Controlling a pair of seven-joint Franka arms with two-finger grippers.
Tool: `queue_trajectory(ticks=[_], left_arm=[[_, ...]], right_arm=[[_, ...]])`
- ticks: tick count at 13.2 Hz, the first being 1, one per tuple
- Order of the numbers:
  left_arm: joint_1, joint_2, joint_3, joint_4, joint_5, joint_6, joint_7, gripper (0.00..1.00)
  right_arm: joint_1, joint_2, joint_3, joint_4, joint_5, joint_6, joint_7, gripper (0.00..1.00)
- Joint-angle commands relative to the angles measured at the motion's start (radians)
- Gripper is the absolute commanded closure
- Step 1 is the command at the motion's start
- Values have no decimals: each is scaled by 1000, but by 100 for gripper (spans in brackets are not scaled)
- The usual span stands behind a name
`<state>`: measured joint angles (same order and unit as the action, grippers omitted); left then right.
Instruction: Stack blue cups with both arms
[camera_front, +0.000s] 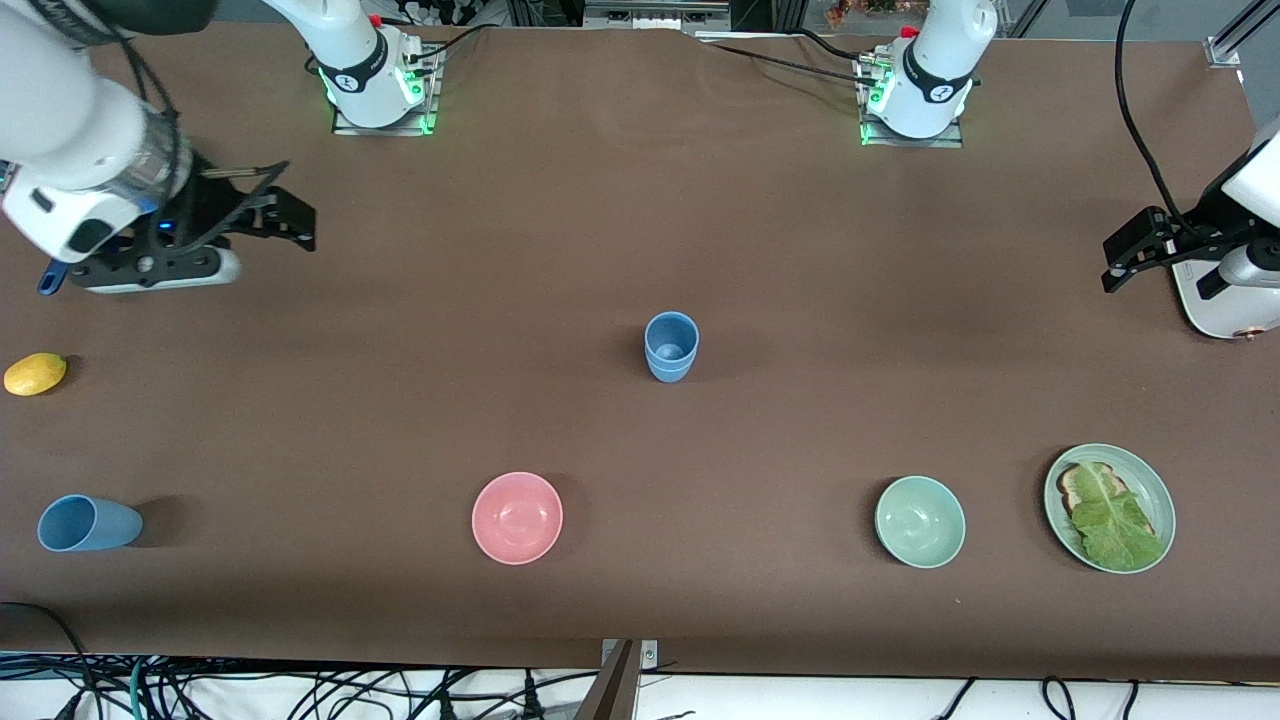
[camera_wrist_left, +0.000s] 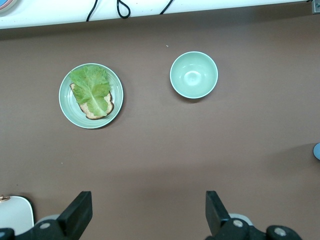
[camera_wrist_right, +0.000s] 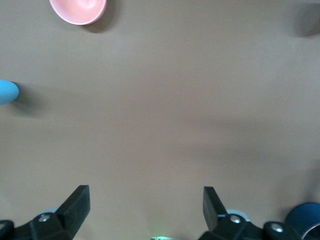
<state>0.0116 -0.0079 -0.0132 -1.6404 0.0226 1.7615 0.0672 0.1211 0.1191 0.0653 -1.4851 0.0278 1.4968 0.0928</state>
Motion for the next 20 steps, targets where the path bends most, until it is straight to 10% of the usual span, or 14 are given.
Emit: queue_trajectory(ticks=[1, 20], left_arm=[[-2, 11, 9, 37, -27, -31, 23, 0], [40, 23, 12, 94, -90, -70, 25, 0]], right_arm=[[-63, -24, 16, -29, 11, -3, -39, 0], [-170, 2, 53, -17, -14, 42, -113, 0]])
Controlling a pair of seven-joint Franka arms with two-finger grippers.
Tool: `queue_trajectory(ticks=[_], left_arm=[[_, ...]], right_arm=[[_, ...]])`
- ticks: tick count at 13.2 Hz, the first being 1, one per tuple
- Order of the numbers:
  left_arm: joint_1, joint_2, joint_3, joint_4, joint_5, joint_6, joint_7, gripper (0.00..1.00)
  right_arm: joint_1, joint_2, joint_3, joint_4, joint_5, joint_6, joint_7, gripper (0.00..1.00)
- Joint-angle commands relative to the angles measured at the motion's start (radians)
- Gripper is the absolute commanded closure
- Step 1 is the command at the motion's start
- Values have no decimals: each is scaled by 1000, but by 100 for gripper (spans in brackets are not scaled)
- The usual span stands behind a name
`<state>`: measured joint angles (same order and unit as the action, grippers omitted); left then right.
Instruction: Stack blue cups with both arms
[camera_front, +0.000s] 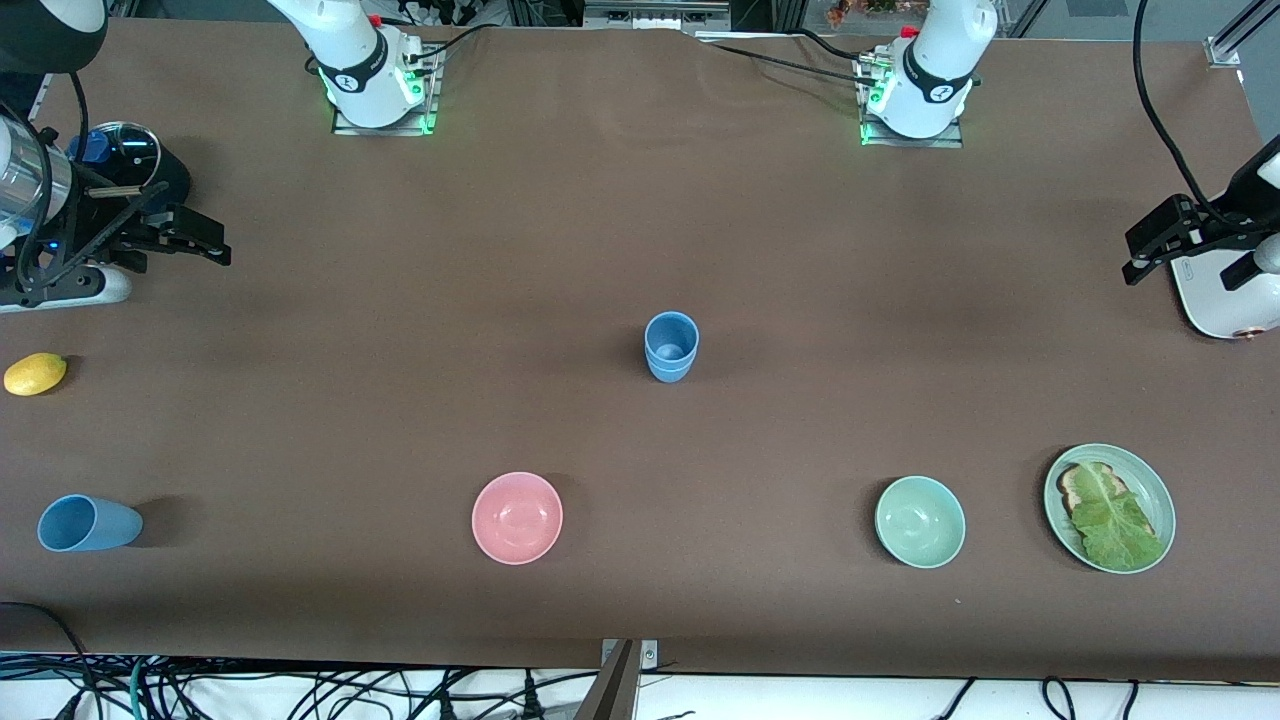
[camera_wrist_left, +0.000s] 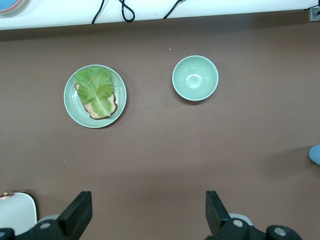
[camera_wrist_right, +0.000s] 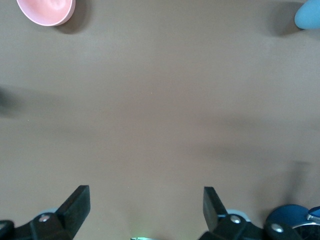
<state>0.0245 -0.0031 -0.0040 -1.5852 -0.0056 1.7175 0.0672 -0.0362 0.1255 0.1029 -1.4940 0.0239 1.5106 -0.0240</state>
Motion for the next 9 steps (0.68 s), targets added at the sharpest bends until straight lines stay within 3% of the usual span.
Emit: queue_trajectory(ticks=[1, 6, 9], left_arm=[[34, 18, 2, 39, -65, -26, 25, 0], [34, 20, 1, 39, -56, -26, 25, 0], [35, 20, 2, 39, -50, -26, 26, 0]], right_arm=[[-13, 6, 15, -8, -15, 46, 4, 0], [-13, 11, 15, -8, -28, 106, 6, 0], [-10, 13, 18, -8, -81, 106, 6, 0]])
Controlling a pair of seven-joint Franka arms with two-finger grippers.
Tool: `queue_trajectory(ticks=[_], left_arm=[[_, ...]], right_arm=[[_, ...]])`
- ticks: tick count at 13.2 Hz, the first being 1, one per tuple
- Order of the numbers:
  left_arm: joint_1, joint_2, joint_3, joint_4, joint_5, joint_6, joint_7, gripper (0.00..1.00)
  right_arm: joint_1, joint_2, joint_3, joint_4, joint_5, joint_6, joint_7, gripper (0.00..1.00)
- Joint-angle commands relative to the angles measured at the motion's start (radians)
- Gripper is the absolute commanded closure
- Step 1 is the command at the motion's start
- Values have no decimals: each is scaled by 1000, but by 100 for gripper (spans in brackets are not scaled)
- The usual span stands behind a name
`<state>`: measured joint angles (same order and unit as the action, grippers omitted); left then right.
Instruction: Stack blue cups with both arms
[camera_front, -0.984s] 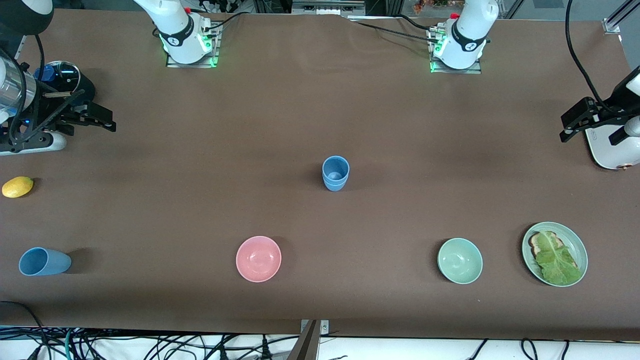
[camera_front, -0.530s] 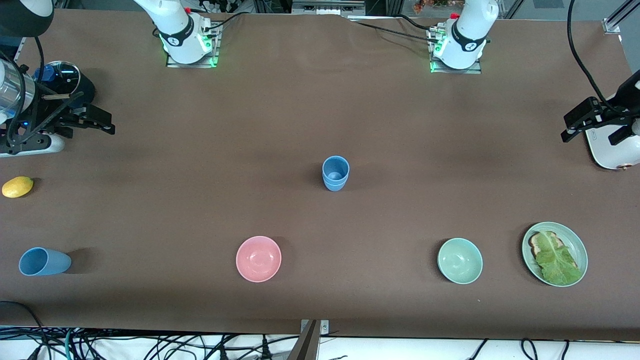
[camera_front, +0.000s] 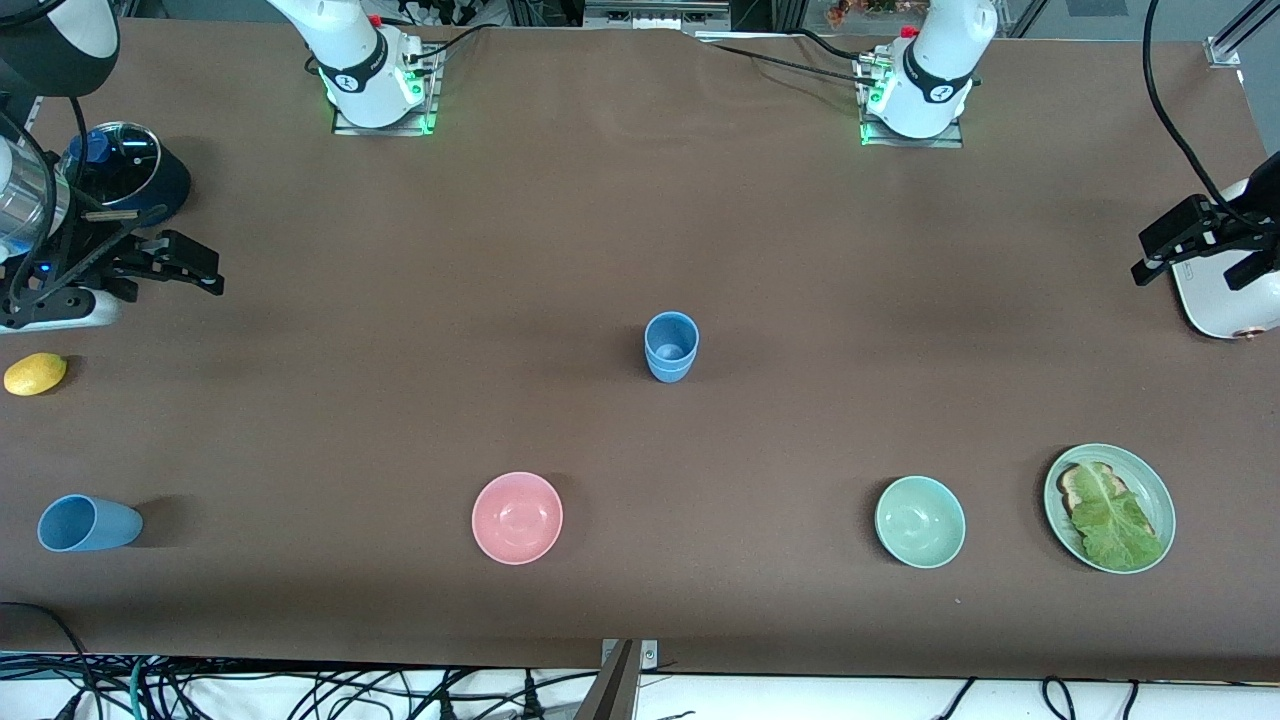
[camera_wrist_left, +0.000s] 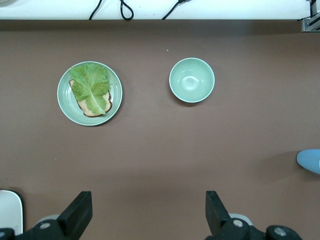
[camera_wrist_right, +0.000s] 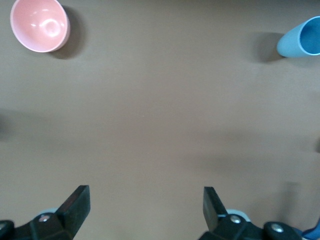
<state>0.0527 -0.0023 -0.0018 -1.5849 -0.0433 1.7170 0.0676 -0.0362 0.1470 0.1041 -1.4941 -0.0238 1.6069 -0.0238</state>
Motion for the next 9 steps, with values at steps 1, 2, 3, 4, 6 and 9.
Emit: queue_trajectory(ticks=[1, 2, 3, 4, 6, 9], left_arm=[[7, 19, 0, 39, -12, -27, 26, 0], [7, 19, 0, 39, -12, -27, 50, 0], [9, 19, 2, 39, -13, -25, 75, 0], [9, 19, 2, 39, -13, -25, 77, 0], [9, 21, 3, 39, -13, -25, 75, 0], [9, 30, 6, 39, -12, -27, 72, 0]], right_arm=[[-10, -9, 17, -8, -34, 11, 10, 0], [-10, -9, 17, -8, -33, 15, 10, 0], [-10, -9, 17, -8, -31, 15, 10, 0], [-10, -9, 19, -8, -28, 15, 10, 0], [-10, -9, 19, -8, -25, 12, 10, 0], [-8, -9, 20, -8, -25, 11, 10, 0]])
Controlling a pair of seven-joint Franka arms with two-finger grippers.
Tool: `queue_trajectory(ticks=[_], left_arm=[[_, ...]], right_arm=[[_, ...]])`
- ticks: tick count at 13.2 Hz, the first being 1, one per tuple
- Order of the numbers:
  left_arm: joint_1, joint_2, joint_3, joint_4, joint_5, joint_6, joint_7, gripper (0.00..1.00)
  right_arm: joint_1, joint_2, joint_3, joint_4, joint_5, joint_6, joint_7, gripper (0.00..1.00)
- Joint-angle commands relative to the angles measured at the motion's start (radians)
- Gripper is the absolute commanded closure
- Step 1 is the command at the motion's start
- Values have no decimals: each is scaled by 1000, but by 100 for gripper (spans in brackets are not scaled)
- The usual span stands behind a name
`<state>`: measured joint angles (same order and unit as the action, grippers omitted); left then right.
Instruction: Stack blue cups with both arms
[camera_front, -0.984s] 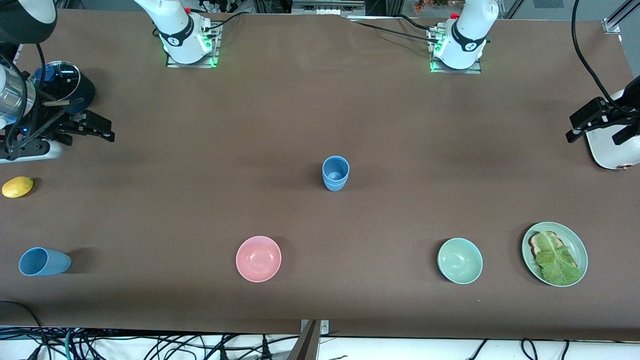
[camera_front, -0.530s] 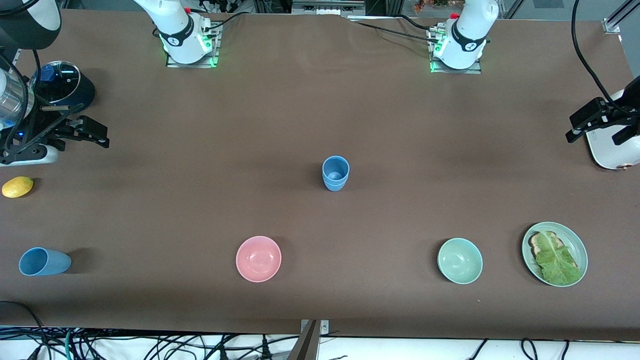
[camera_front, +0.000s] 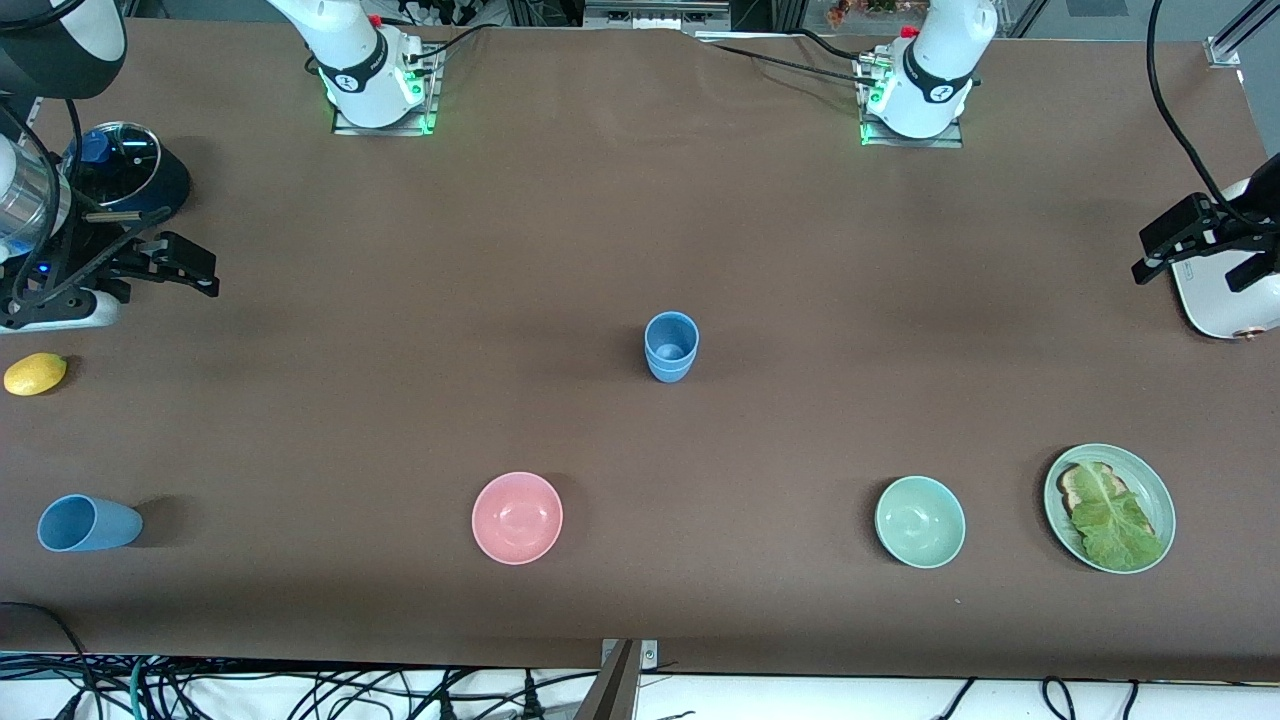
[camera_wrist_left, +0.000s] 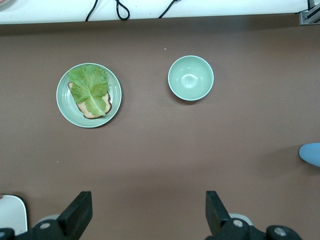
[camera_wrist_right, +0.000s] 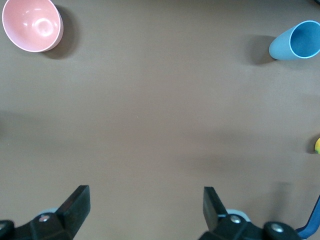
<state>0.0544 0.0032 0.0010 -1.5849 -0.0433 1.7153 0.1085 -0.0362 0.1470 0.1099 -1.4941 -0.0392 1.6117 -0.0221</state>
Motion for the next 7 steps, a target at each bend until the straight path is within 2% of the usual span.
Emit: queue_trajectory(ticks=[1, 7], left_arm=[[7, 34, 4, 39, -7, -23, 31, 0], [5, 40, 4, 40, 10, -36, 5, 0]], right_arm=[[-8, -10, 13, -8, -10, 5, 8, 0], [-8, -14, 14, -8, -8, -1, 8, 0]])
